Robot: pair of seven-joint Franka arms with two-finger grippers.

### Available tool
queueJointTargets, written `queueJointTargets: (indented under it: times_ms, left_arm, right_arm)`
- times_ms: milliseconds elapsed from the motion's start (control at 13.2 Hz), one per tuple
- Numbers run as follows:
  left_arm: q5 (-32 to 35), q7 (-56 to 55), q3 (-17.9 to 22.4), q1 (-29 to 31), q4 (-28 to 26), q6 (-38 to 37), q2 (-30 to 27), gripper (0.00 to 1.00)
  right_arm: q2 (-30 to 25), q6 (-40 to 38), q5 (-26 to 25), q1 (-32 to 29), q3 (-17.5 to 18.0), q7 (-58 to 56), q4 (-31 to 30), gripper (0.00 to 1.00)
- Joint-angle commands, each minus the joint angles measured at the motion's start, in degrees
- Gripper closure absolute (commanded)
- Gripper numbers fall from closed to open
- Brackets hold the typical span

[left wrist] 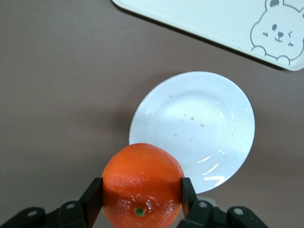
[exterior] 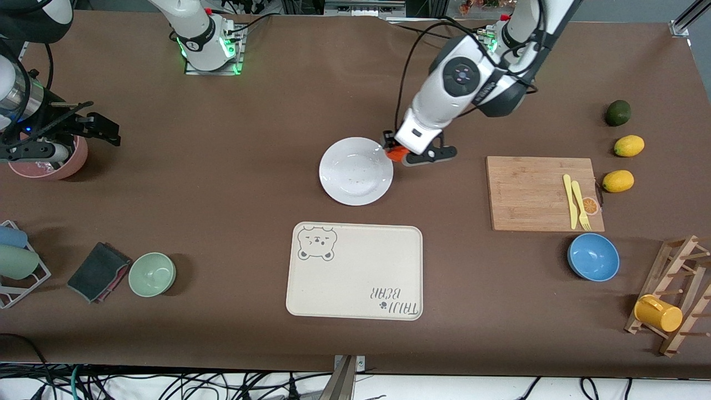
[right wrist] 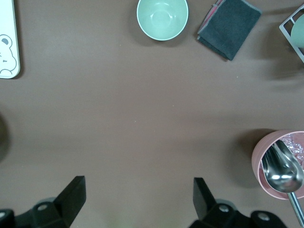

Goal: Place orange and plate with both arms
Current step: 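Carry the orange with the left gripper over the white plate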

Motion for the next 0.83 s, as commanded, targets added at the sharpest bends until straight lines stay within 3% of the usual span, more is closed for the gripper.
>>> queueJointTargets:
  times_ms: [0,151,454,757]
  left_arm:
    - [3.1,-5.15,0.36,-2.16,4.1,2.87,6.78,1.0]
    - [4.42,-8.4,0.71,-4.17,4.71,7.17,10.56,1.0]
    - [9.16,-12.97,0.97,-6.89,7.25,8.5,15.83,1.0]
    - [19.52,-20.97,1.85,-8.49,11.82,8.51,22.08,1.0]
  right_arm:
    - [-0.39,-0.4,-0.2,-0.56,0.44,0.01,-0.25,0.0]
    - [-0.39,-0.31,-0.2,-0.56,0.44,0.01,-0.25,0.0]
    - [-0.39,-0.31,-0.2,-0.56,0.44,0.01,-0.25,0.0]
    - [-0.39,-0.31,-0.2,-0.56,0.52,0.01,-0.25,0.0]
